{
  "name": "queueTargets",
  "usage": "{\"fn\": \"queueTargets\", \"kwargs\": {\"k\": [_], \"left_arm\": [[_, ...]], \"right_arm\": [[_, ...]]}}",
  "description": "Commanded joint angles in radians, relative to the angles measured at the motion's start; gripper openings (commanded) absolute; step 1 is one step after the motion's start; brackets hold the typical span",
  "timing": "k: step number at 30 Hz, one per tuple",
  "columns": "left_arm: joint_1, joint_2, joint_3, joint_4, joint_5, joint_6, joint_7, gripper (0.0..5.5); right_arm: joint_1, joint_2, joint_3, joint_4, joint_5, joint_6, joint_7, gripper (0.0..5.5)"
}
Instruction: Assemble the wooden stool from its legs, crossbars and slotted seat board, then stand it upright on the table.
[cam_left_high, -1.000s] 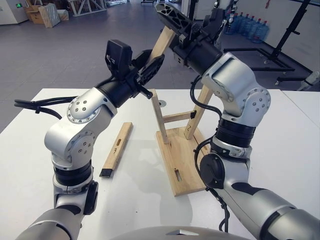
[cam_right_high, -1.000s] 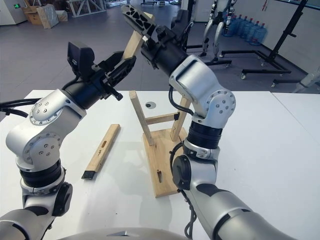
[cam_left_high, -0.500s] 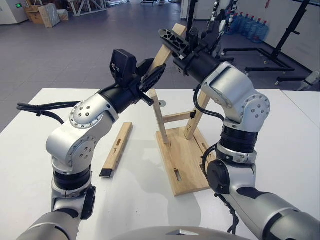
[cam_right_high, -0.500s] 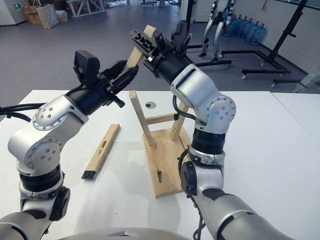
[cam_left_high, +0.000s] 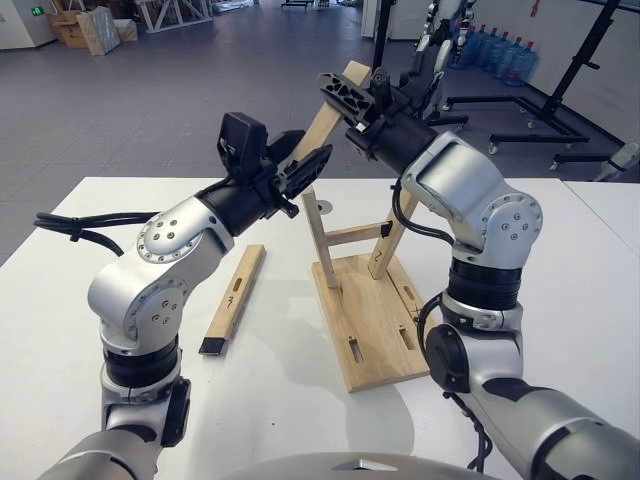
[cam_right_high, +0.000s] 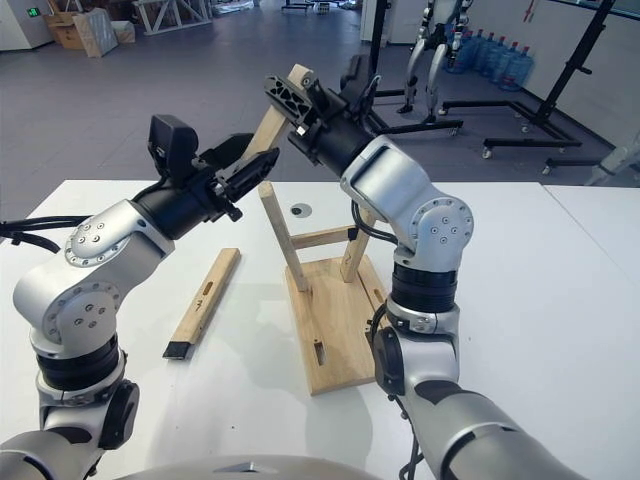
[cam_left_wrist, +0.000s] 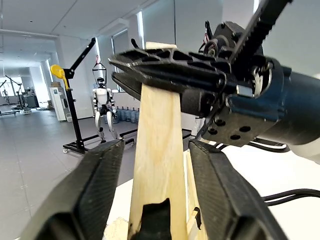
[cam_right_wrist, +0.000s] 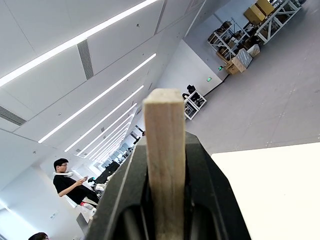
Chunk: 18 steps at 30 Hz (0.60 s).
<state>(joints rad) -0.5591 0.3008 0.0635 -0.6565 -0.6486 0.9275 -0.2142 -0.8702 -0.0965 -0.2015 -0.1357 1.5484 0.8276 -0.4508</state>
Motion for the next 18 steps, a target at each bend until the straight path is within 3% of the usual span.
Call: {"fn": "queueTargets", "kwargs": {"k": [1,4,7,11,15,17,18], "left_arm": [[-0.029,0.059,0.091,-0.004,-0.044,0.058,0.009,3.08],[-0.121,0.074,0.232,0.051,-0.142,0.093,0.044,3.12],[-0.252,0.060,0.423,0.204,-0.220,0.052,0.177,3.12],[-0.222,0.099,0.585,0.290,-0.218,0.014,0.300,3.12],[-0.059,0.135,0.689,0.254,-0.216,0.004,0.330,3.12],[0.012,0.127,0.732,0.245,-0.222,-0.014,0.339,3.12],[0.048,0.113,0.733,0.251,-0.213,-0.031,0.331,3.12]], "right_arm": [[-0.002,-0.036,-0.006,0.014,-0.031,-0.003,0.028,0.40],[-0.059,-0.074,-0.032,0.076,-0.070,-0.023,0.075,0.40],[-0.198,-0.186,-0.085,0.181,-0.154,-0.061,0.170,0.40],[-0.243,-0.487,-0.207,0.138,-0.149,0.050,0.193,0.40],[0.042,-0.718,-0.366,0.047,0.015,0.246,0.192,0.40],[0.280,-0.683,-0.390,-0.020,0.035,0.278,0.218,0.40],[0.448,-0.610,-0.376,-0.078,-0.023,0.250,0.258,0.40]]}}
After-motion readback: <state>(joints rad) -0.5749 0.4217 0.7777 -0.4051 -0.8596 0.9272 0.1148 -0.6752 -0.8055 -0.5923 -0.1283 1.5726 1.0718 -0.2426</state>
